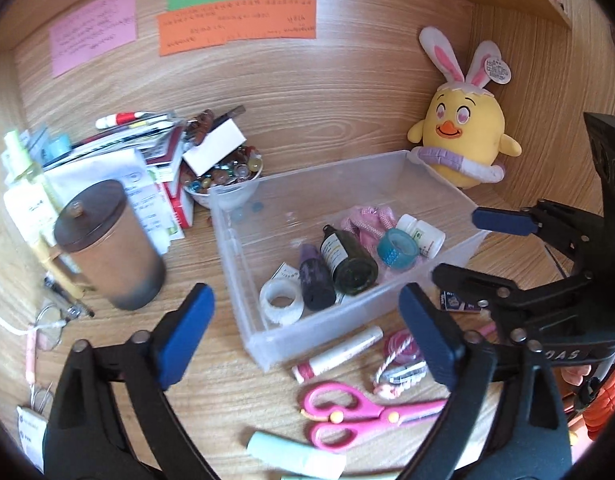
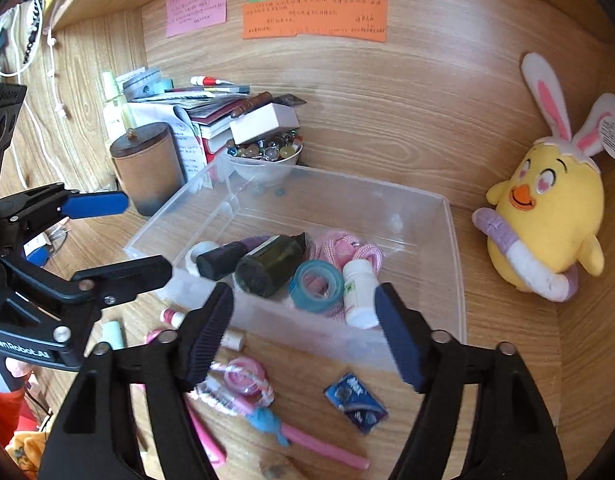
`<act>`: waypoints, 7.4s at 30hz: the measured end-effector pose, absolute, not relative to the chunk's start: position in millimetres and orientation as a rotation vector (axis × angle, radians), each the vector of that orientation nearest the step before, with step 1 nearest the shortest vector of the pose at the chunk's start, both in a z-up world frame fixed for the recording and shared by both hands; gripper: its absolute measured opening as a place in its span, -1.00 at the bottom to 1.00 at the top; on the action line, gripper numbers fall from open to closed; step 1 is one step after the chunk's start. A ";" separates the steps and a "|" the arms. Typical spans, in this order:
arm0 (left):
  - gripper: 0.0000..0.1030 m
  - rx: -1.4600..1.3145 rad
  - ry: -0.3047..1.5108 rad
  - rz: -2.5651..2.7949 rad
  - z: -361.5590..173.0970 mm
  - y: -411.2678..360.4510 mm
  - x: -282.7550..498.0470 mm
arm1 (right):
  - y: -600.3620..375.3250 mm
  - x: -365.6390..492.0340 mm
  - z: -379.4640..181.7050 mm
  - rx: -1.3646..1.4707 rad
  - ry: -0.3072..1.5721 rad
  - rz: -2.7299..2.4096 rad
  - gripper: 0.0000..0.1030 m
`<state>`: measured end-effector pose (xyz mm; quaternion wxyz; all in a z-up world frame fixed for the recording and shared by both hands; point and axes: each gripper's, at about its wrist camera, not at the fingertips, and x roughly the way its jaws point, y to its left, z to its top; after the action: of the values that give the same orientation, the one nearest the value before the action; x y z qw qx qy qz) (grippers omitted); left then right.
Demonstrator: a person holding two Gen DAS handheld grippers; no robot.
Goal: Organize objects
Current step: 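Place the teal tape roll and allnighter spray into the clear box, open both grippers, then reach the right gripper to the brown eraser while the left gripper grasps the white marker, then carry the brown eraser and white marker into the clear box and release both, then grasp the Max blade box with the right gripper while the left gripper grasps the light blue tube, then lower the Max box and light blue tube into the clear box, open both grippers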
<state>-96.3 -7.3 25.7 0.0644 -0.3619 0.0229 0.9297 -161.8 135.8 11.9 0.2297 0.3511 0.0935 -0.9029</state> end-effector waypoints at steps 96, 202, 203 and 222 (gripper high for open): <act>-0.71 -1.011 0.035 2.780 33.7 -23.9 -40.7 | 164.5 -157.7 24.0 0.882 0.118 -2.572 -0.28; -0.52 -1.241 -0.074 2.778 -15.9 -64.3 -44.7 | 194.2 -131.0 -47.7 1.092 0.224 -2.479 -0.52; -0.52 -1.228 -0.077 2.782 -12.4 -63.6 -45.3 | 195.8 -128.3 -43.6 1.078 0.218 -2.484 -0.52; -0.52 -1.012 -0.030 2.834 40.6 -37.8 -81.2 | 197.4 -124.0 27.7 0.807 0.174 -2.600 -0.53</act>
<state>-81.2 -37.8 40.6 0.0658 -0.3355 -0.0101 0.9397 -124.0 197.4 27.7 0.2052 0.2896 0.0625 -0.9328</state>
